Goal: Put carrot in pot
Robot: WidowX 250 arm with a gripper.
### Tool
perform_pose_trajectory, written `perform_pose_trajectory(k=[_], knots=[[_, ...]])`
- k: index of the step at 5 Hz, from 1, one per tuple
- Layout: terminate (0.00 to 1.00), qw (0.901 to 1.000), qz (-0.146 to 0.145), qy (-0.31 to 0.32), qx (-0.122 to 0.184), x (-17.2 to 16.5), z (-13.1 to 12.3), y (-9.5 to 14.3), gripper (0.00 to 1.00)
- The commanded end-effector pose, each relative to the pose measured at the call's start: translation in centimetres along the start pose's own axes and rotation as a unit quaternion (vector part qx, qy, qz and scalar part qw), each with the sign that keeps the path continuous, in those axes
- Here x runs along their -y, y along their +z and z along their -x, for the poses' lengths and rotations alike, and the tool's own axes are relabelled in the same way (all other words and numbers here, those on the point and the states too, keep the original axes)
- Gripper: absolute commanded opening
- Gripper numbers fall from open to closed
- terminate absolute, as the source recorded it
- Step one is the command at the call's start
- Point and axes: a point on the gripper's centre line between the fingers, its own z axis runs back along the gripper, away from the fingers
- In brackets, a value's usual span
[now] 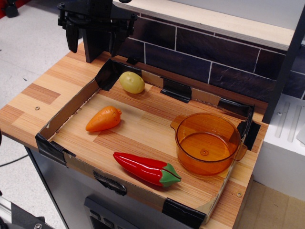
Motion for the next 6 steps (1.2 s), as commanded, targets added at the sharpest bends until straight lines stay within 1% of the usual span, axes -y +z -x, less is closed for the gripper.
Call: perform_pose_trajectory(k=[1, 2, 3, 4, 5, 6], knots=[[0.00, 1.0000, 0.000, 0.000, 0.000, 0.0, 0.0, 0.0, 1.00], [0.00, 0.9917, 0.042, -0.121, 0.003, 0.3, 1.8, 0.6, 1.00], [0.00, 0.9665, 0.091, -0.240, 0.000, 0.0, 3.5, 0.9, 1.00], [0.00, 0.9252, 0.120, -0.360, -0.018, -0.4, 4.9, 0.2, 1.00], [0.00, 0.8766, 0.093, -0.472, 0.000, -0.5, 5.6, -1.1, 1.00], [0.00, 0.8573, 0.084, -0.508, 0.000, 0.1, 5.7, -2.8, 1.00]])
